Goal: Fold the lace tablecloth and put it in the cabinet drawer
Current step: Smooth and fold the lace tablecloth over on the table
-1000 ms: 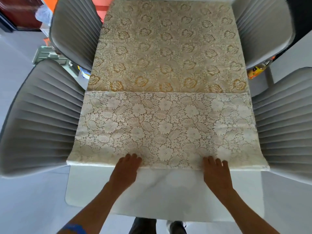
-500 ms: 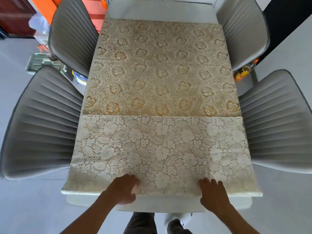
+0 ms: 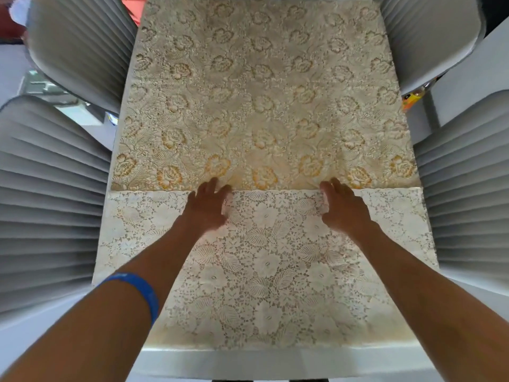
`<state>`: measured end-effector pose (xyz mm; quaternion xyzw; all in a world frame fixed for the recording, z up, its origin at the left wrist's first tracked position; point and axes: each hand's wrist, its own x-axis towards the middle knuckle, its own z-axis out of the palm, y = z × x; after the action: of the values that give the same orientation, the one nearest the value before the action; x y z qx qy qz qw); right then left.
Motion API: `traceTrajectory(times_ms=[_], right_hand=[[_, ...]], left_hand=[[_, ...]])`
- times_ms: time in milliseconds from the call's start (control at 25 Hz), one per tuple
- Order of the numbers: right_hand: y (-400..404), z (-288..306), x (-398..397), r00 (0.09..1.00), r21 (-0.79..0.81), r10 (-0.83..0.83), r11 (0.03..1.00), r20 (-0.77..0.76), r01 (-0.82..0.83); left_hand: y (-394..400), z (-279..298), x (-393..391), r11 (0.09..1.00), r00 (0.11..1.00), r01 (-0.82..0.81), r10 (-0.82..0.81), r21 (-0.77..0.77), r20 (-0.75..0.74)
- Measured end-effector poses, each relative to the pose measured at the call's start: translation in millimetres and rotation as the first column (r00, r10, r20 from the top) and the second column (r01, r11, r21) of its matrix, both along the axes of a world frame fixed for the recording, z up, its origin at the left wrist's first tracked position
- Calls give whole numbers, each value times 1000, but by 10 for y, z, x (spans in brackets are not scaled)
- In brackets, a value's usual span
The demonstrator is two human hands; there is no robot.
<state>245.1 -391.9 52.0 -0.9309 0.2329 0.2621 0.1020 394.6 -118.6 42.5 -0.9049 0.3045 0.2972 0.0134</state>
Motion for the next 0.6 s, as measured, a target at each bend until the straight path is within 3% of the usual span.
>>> traceTrajectory(times_ms=[80, 200, 360, 520, 600], right_hand=[[-33, -113, -89, 999, -24, 37, 999, -22, -38], [-43, -158, -199, 983, -130, 163, 980, 86, -151], [-168, -116, -277, 966, -214, 239, 953, 102, -213], [-387, -47, -364, 974, -77, 205, 977, 93, -198], [-586, 26, -356, 985, 15, 153, 988, 81, -155]], left_hand=[[50, -67, -32, 999, 998, -8, 11, -52, 68], [114, -26, -67, 992, 993, -76, 85, -105, 77], [48, -6, -81, 997, 979, -43, 53, -58, 195], [38, 42, -9, 999, 989, -46, 50, -29, 139], [127, 97, 91, 994, 988, -76, 65, 74, 139]])
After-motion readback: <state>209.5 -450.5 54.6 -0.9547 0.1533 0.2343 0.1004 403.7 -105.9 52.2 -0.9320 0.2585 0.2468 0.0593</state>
